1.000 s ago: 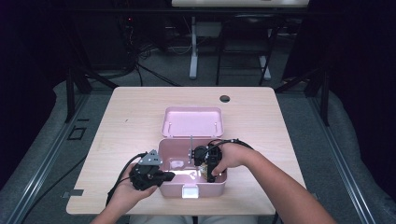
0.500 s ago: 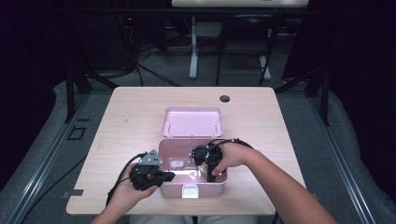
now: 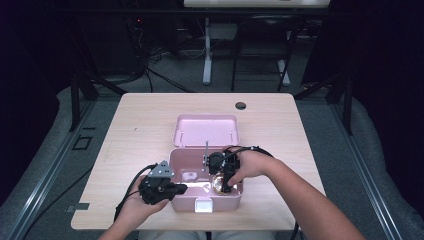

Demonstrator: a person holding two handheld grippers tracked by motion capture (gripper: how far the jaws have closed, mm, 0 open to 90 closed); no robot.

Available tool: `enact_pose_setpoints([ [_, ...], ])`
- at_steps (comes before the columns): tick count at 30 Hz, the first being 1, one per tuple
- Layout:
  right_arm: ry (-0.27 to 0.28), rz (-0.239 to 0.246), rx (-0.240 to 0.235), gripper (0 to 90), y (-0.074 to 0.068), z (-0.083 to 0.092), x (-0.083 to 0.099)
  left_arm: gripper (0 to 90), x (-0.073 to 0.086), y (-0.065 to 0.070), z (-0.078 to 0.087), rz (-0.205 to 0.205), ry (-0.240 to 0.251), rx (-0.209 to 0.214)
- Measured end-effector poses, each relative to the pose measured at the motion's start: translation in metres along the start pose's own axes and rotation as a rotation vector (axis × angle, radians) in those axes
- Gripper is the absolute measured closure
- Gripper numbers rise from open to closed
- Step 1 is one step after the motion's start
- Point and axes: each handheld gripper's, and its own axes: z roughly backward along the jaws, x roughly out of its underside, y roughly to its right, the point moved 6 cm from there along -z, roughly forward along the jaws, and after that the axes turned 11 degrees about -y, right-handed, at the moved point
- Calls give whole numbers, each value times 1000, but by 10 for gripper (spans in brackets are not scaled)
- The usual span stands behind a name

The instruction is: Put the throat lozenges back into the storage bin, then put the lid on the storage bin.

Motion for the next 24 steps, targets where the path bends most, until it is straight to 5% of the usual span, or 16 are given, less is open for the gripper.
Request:
enact_pose_setpoints([
  [9, 40, -28, 28, 219, -1, 17, 3, 873, 0, 0, 0, 1, -1, 5],
  [24, 126, -210, 81, 238, 12, 56, 12, 856, -1, 0, 0, 14, 13, 20],
])
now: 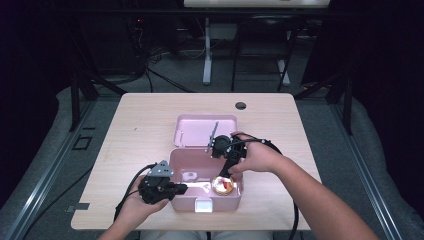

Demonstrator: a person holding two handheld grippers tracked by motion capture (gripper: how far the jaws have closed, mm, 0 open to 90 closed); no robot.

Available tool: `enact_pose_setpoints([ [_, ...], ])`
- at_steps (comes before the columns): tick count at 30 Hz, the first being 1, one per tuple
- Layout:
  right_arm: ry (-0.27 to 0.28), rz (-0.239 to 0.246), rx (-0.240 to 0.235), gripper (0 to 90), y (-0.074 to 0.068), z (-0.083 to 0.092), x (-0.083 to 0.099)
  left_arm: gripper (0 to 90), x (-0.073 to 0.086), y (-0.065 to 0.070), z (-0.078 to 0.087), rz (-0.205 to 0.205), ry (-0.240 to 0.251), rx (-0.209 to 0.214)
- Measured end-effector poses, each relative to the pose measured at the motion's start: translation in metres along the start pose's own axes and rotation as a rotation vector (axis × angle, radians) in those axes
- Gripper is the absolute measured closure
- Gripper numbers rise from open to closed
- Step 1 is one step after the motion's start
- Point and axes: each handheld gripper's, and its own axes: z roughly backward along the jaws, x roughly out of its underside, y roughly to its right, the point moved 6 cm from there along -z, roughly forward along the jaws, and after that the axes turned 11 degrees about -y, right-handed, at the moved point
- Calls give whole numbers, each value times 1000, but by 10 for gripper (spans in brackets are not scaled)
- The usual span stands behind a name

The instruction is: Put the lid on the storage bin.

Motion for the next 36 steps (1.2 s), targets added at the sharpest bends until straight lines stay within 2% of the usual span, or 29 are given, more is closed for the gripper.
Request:
enact_pose_setpoints([
  [3, 7, 4, 11, 246, -1, 5, 1, 845, 0, 0, 0, 1, 0, -1],
  [9, 40, -26, 14, 289, 1, 11, 4, 806, 0, -1, 4, -5, 11, 2],
  [10, 55, -52, 5, 299, 2, 10, 6, 799, 0, -1, 6, -2, 20, 7],
  [14, 61, -72, 18, 304, 6, 10, 9, 780, 0, 0, 8, -5, 21, 4],
  [16, 88, -107, 19, 305, 9, 12, 11, 768, 1, 1, 11, -4, 32, -3],
  [18, 94, -114, 24, 305, 10, 14, 11, 759, 1, 1, 12, -3, 33, -4],
  [21, 141, -157, 49, 306, 18, 19, 12, 748, 1, -1, 16, 3, 40, -18],
  [22, 141, -157, 49, 306, 18, 19, 12, 748, 2, -1, 17, 8, 43, -22],
  [23, 164, -186, 51, 307, 22, 21, 12, 748, 3, -2, 18, 10, 44, -33],
  [25, 183, -209, 56, 333, 26, 22, 13, 758, 4, -3, 19, 15, 47, -25],
  [30, 217, -261, 68, 359, 37, 21, 15, 790, 5, -2, 19, 3, 43, -40],
  [35, 210, -333, 84, 367, 47, 17, 20, 825, 6, -2, 19, -1, 33, -47],
  [36, 210, -333, 84, 367, 47, 17, 20, 828, 6, -2, 19, -1, 33, -47],
])
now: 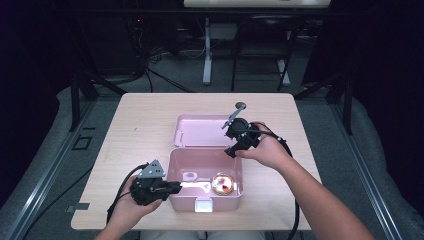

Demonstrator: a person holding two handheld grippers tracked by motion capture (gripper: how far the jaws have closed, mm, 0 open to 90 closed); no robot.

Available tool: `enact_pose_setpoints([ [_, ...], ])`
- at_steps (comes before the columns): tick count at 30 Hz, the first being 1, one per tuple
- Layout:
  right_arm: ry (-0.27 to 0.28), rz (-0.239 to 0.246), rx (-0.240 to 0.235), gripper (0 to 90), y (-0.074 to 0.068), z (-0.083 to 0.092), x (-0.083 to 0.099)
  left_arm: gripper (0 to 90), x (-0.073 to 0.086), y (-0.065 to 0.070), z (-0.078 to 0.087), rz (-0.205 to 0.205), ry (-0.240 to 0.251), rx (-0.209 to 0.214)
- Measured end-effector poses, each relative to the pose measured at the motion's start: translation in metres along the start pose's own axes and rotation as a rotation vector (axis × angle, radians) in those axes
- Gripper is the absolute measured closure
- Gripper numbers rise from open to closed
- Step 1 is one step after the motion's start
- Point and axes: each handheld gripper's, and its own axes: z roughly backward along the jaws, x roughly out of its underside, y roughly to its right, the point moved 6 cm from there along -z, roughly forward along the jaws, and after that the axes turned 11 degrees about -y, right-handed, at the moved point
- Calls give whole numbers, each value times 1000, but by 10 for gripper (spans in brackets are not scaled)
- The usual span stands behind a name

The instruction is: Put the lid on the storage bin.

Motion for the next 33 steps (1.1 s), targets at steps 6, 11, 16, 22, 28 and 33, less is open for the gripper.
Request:
enact_pose_setpoints([
  [6, 50, -85, -10, 414, 11, -4, 2, 875, 0, -3, -1, 1, 0, 3],
  [11, 71, -113, -18, 419, 16, -6, 3, 897, 1, -5, -1, -3, 6, 10],
  [16, 107, -140, -28, 443, 20, -5, 2, 899, 1, -6, -1, -7, 5, 12],
  [22, 126, -177, -12, 460, 29, -4, 2, 900, 1, -6, -1, -14, 6, 18],
  [28, 138, -240, 12, 492, 41, -9, 1, 900, 1, -6, -1, -19, 8, 24],
  [33, 130, -261, 17, 499, 44, -16, -1, 900, 1, -6, -1, -24, 4, 16],
])
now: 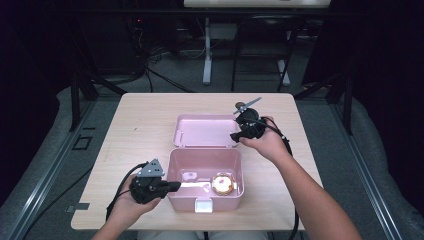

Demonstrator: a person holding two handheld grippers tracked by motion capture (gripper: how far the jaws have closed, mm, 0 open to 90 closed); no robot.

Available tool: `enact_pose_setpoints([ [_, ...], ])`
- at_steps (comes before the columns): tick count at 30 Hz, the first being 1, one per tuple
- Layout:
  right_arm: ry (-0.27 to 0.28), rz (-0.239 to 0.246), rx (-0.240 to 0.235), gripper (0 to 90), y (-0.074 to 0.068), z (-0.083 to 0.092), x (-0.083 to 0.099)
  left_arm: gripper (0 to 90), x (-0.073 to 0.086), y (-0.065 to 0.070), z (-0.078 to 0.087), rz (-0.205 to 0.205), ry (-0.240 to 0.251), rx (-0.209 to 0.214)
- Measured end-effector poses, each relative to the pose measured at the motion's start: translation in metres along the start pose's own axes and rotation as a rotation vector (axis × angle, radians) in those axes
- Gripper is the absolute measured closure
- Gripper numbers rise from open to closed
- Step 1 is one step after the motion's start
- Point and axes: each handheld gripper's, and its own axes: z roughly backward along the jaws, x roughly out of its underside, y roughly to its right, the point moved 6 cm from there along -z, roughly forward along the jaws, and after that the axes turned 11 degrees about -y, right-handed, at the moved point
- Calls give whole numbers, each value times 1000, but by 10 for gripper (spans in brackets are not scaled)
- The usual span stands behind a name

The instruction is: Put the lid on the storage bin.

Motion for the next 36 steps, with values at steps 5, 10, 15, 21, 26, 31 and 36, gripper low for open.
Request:
enact_pose_setpoints([
  [5, 8, -25, 0, 508, 2, -7, -3, 900, 0, 0, 0, 3, -2, -6],
  [10, 30, -55, 2, 515, 5, -12, -6, 900, 0, 0, 0, 3, 0, -4],
  [15, 59, -109, 19, 547, 11, -17, -9, 899, 0, 0, 0, -3, -5, -12],
  [21, 92, -155, 40, 573, 18, -20, -12, 900, 0, 1, 0, -4, -7, -13],
  [26, 113, -191, 53, 575, 24, -28, -11, 900, 0, 1, 0, -4, -5, -18],
  [31, 112, -218, 59, 578, 29, -35, -9, 899, 0, 1, 0, -4, -4, -16],
  [36, 132, -267, 54, 599, 34, -42, -13, 899, 0, 1, 0, -5, -4, -19],
])
